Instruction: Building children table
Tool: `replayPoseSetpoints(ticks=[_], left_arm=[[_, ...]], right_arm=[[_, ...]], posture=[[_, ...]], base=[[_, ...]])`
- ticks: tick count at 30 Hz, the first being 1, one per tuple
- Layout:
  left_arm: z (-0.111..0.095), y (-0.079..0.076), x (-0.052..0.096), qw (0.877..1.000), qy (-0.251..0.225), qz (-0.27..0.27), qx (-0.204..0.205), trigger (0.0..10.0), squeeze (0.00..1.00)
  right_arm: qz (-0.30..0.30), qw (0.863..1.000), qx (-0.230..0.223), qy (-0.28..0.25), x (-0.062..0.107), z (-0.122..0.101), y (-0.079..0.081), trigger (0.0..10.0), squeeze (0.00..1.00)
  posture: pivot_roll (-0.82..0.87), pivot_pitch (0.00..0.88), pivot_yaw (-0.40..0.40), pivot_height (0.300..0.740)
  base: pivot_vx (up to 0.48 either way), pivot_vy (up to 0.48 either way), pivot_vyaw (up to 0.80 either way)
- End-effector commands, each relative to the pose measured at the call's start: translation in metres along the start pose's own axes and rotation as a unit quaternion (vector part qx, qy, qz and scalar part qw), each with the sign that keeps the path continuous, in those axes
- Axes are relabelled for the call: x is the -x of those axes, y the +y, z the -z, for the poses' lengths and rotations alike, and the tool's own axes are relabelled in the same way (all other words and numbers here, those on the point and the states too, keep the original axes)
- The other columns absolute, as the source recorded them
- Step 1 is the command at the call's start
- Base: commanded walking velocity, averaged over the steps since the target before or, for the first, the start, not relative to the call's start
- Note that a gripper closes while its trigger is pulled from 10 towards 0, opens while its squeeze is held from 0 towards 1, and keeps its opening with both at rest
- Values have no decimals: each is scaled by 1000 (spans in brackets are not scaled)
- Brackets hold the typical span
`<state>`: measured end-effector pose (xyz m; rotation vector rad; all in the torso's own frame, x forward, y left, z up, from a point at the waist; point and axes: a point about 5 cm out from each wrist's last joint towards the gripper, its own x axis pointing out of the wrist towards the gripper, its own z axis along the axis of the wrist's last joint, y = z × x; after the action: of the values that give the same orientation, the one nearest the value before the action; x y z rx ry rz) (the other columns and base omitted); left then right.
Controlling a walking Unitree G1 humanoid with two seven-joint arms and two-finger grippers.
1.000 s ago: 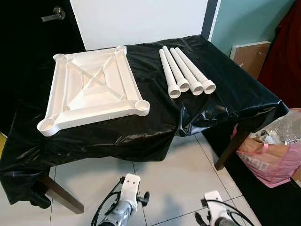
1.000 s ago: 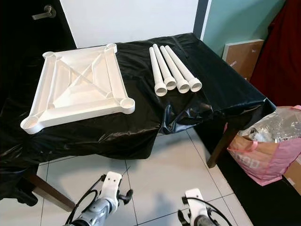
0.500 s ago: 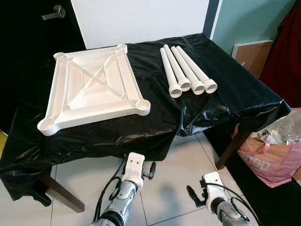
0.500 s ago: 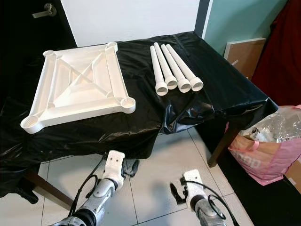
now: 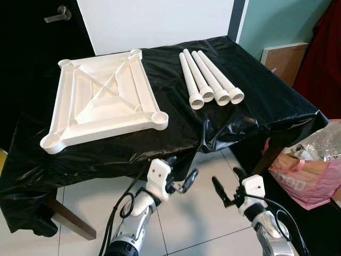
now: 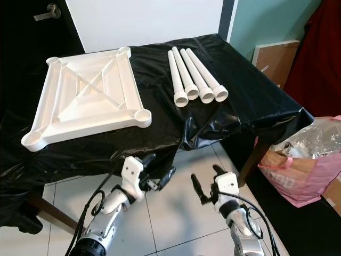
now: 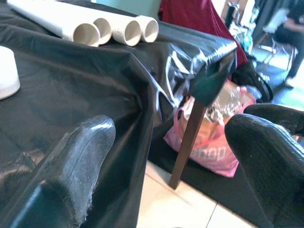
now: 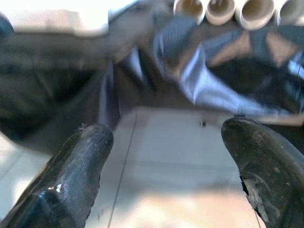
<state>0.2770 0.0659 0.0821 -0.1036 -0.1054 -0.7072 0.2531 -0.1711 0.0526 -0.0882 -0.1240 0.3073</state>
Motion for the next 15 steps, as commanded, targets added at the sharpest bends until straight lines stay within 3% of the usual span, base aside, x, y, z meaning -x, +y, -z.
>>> replayPoseSetpoints(ticks=[1,2,3,8,12,15], left_arm=[[-13,7,-6,998,-27,-46,21,10000,0],[-13,7,-6,998,-27,-46,21,10000,0],[-34,13,-16,995,-65,-70,30,10000,0],[-53,17,-23,992,-88,-78,35,10000,0],[-71,38,-32,989,-88,-118,18,10000,0],[-74,44,-33,988,-86,-128,9,10000,0]], right_arm=[[35,999,-12,-29,-5,-13,-5,10000,0],[35,999,-12,-29,-5,-13,-5,10000,0],[69,995,-36,-65,-15,-31,-8,10000,0],[88,990,-64,-86,-24,-49,-9,10000,0],[128,984,-49,-113,-40,-70,-18,10000,0],[141,982,-40,-120,-45,-76,-21,10000,0]], posture=[[-240,69,37,740],[-240,69,37,740],[-248,70,32,740],[-246,71,27,740],[-256,41,23,740],[-256,40,23,740]], base=[[0,0,0],[0,0,0],[0,0,0],[0,0,0],[0,0,0],[0,0,0]])
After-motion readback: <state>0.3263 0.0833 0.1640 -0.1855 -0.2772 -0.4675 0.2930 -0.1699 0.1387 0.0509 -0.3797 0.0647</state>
